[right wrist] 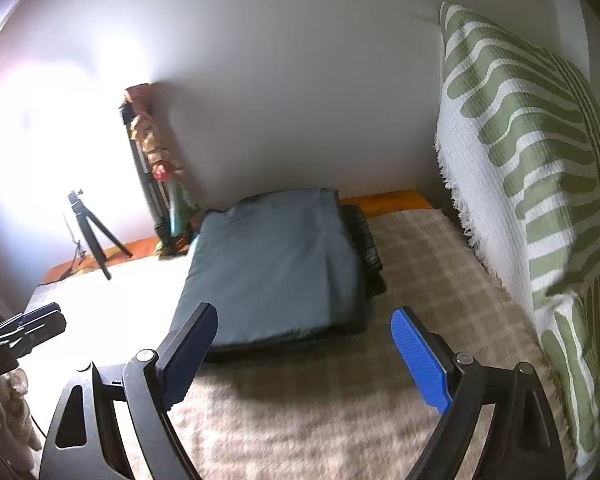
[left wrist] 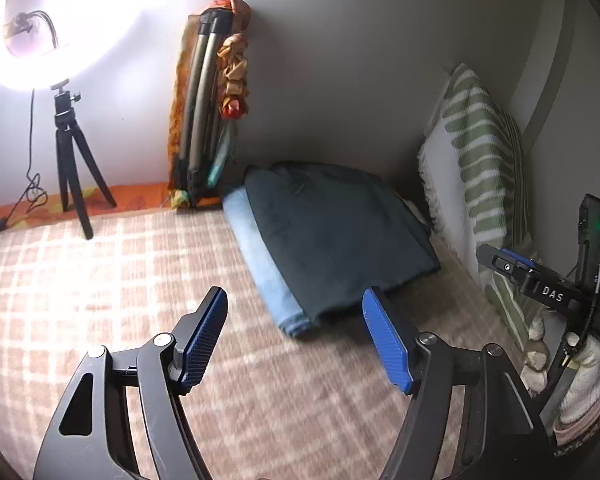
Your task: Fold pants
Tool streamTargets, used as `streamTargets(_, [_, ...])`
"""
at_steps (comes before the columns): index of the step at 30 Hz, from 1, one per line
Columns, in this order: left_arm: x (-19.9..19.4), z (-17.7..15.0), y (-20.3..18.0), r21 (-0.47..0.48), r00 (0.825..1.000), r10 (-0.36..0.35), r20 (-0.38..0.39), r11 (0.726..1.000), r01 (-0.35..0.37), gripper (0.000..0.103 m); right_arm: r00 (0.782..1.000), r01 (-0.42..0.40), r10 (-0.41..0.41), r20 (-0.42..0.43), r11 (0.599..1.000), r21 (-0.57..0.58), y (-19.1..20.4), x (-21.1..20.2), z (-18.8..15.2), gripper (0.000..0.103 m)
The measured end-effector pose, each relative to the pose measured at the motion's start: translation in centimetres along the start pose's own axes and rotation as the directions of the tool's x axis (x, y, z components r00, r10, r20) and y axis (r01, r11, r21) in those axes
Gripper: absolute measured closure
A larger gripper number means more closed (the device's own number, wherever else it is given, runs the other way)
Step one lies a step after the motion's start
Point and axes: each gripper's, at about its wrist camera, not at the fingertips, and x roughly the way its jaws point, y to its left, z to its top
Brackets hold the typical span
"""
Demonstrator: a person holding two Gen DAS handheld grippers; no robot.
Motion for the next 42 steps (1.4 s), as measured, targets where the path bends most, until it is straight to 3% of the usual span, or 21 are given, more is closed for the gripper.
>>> streamTargets(9, [-4.2, -2.1, -1.5, 0.031, 1.000, 0.011, 0.014, 0.999, -0.012, 0.032, 0.999, 0.028, -0.027, 0.044, 0.999, -0.018, 1.7, -5.4, -2.9, 0.008])
streamTargets(12, [-5.5, -3.0, -2.0, 0.036, 1.000, 0.005, 0.014, 0.999, -0.006, 0.032, 0.998, 0.022, -0.021, 0.057, 1.000, -0.011, 2.3, -7.1, -3.9, 0.002])
streamTargets(22, [-10.1, -6.8, -2.4, 0.049, 0.998, 0.024, 0.058, 0.998, -0.027, 0.028, 0.996, 0.024, -0.020, 0.092, 0.999, -0.039, 4.5, -11.3, -7.3, 0.000])
streamTargets(33, [-12.4, -10.6, -1.8, 0.024, 0.995, 0.066, 0.075, 0.997, -0.068, 0.024, 0.996, 0.028, -0.024, 0.089, 0.999, -0.039, 5.0, -12.9, -10.2, 0.000])
streamTargets(42, [-13.9, -12.6, -2.6, 0.083, 0.973, 0.151, 0.175, 0.982, -0.168, 0.020, 0.997, 0.013, -0.010, 0.082, 0.999, -0.041, 5.3, -13.0, -11.7, 0.000])
